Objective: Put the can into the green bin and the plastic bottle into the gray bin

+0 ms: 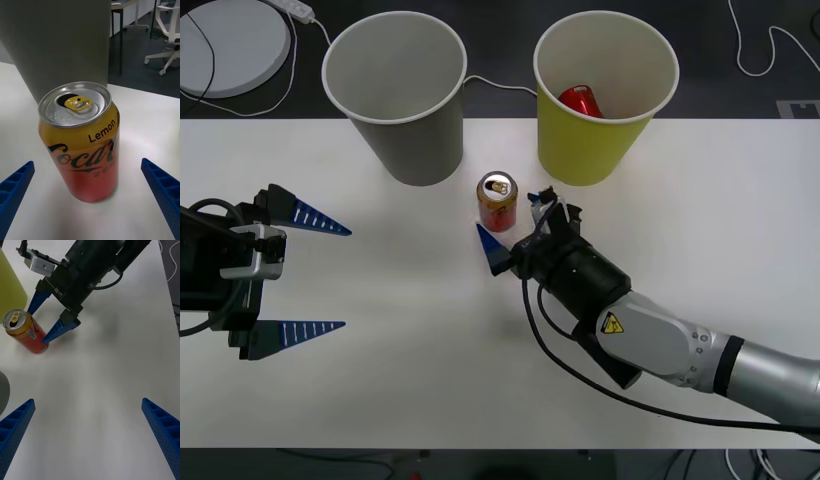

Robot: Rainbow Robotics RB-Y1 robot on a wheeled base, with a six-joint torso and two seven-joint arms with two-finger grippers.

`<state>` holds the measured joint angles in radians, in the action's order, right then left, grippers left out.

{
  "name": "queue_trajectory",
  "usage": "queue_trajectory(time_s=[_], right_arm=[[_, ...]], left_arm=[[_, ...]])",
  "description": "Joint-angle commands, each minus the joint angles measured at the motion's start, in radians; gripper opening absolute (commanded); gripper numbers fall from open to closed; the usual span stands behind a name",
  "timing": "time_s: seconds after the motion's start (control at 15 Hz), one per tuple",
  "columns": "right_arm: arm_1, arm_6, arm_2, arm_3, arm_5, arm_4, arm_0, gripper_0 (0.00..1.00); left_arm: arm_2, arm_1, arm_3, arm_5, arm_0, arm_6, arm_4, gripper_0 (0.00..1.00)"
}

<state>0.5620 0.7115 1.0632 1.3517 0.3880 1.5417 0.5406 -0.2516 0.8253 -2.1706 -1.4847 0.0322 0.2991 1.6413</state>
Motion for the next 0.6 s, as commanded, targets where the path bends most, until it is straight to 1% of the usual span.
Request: queue_trajectory(time_s=[0.07, 0.6], right_arm=[[-0.031, 0.003, 0.0, -0.045, 0.0, 0.0, 0.024, 1.0], [-0.091, 0.003, 0.0, -0.137, 0.0, 0.0, 0.081, 1.0]], left_arm=[[0.0, 0.0, 0.0, 0.0, 0.0, 0.0, 0.0, 1.0], [0.0, 0.0, 0.0, 0.0, 0.0, 0.0, 0.0, 1.0]])
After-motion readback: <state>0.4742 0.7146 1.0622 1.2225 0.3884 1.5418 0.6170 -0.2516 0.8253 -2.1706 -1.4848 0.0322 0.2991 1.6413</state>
